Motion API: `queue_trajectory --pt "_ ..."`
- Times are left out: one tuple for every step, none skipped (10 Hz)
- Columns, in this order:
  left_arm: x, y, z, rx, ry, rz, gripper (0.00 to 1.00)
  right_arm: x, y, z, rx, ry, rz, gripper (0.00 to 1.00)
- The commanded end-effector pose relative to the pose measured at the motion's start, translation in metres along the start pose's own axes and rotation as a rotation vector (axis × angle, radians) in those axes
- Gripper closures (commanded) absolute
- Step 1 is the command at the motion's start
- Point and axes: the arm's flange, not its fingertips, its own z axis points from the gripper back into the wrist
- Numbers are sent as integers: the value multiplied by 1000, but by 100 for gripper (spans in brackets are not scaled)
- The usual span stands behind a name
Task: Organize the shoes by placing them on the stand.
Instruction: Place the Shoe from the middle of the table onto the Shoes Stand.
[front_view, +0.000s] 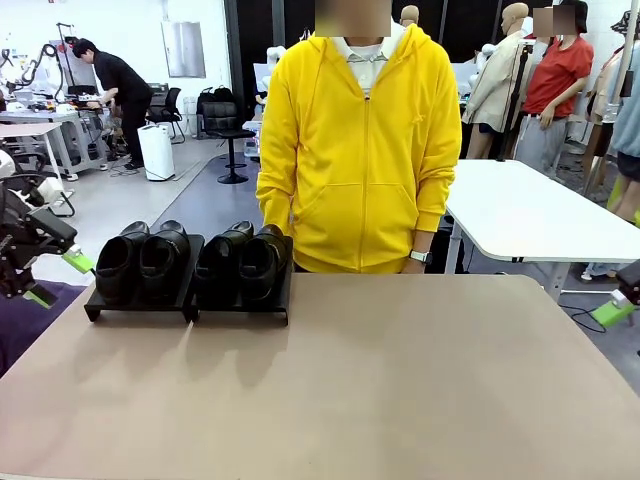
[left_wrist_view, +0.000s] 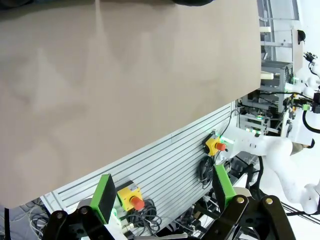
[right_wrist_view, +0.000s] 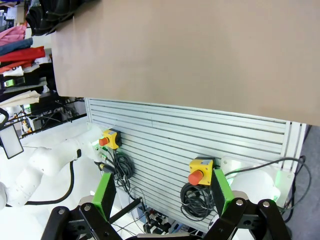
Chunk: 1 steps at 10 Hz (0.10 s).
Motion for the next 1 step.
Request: queue_trajectory --pt "-1 1 2 2 11 -5 0 2 1 2 29 -2 25 0"
